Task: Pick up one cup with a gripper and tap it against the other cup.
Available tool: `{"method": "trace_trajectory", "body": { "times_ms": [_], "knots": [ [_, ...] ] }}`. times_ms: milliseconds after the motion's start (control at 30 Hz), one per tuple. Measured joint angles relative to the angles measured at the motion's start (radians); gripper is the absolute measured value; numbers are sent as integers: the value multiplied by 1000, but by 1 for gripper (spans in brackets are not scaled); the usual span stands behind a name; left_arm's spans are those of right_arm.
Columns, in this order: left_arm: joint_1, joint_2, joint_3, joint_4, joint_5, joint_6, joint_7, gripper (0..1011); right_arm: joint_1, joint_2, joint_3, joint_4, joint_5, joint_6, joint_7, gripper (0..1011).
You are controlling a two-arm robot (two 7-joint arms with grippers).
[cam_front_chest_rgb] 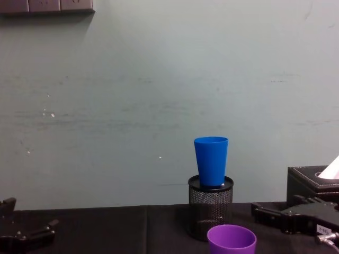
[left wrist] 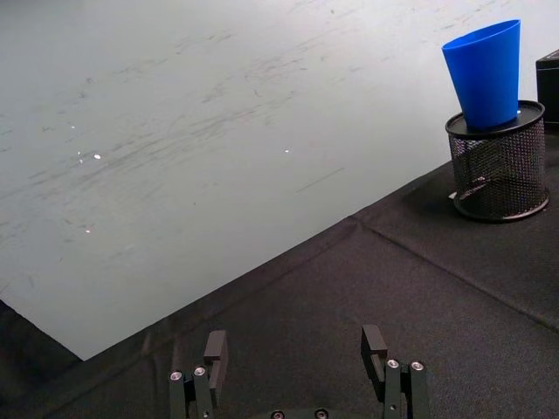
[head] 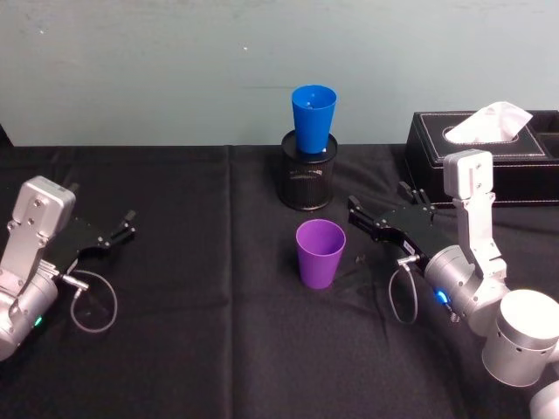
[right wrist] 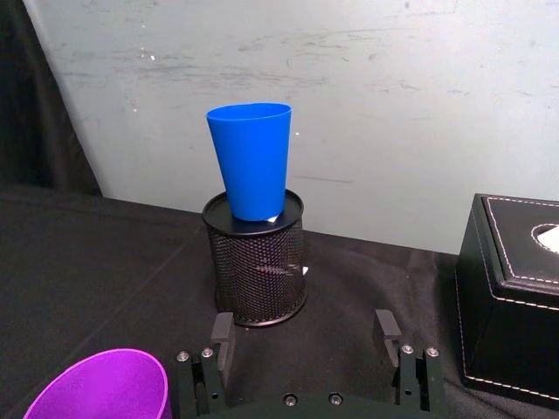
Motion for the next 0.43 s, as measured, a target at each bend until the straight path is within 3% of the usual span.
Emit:
{"method": "trace_trajectory", "body": {
  "times_ms": [433],
  "knots": [
    [0, 0, 0, 0, 0, 0, 0, 1000, 0, 0, 0, 0, 0, 0, 0, 1003]
  ]
}}
